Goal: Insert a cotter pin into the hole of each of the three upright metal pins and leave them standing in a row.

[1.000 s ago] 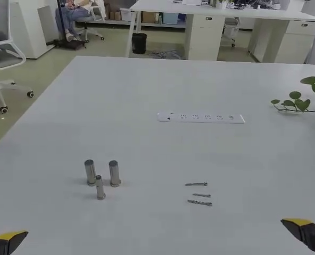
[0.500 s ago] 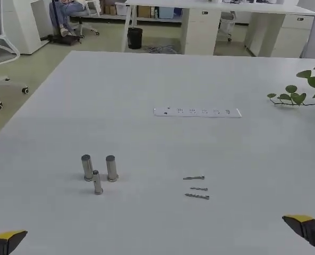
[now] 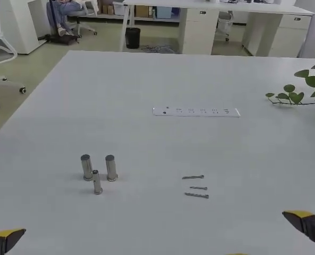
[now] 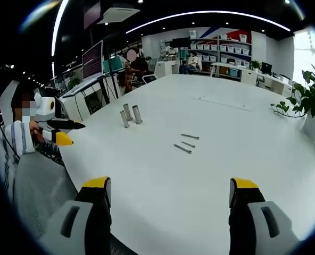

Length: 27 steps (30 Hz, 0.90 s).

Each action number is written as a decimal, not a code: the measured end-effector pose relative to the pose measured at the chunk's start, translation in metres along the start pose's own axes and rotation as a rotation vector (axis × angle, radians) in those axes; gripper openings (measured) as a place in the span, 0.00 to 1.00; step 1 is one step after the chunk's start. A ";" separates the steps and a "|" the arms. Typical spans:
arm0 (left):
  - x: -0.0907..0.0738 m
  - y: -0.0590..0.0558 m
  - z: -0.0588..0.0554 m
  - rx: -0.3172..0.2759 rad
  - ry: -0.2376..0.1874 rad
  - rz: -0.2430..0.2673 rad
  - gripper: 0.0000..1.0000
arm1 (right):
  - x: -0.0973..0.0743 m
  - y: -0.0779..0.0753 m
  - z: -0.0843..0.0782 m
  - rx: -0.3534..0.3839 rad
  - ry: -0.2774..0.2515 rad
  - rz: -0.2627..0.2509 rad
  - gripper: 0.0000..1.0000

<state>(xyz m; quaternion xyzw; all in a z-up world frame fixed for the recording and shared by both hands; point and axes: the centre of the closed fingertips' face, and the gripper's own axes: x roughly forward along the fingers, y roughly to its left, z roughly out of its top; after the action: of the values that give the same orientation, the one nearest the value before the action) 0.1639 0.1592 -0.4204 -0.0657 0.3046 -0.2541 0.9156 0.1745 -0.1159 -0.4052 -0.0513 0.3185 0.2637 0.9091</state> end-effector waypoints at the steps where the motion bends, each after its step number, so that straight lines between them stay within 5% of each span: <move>1: 0.000 0.000 0.001 0.002 -0.001 -0.002 0.99 | 0.000 0.000 0.000 0.000 0.000 0.000 0.91; 18: -0.004 0.004 0.013 0.001 -0.040 -0.014 0.99 | -0.003 0.000 0.007 0.044 -0.033 -0.036 0.96; 27: -0.001 0.004 0.015 0.015 -0.024 -0.031 0.99 | -0.005 -0.003 0.012 0.081 -0.049 -0.050 0.98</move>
<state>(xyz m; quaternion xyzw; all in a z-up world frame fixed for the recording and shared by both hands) 0.1739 0.1622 -0.4086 -0.0667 0.2906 -0.2696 0.9157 0.1793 -0.1177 -0.3930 -0.0160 0.3052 0.2292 0.9241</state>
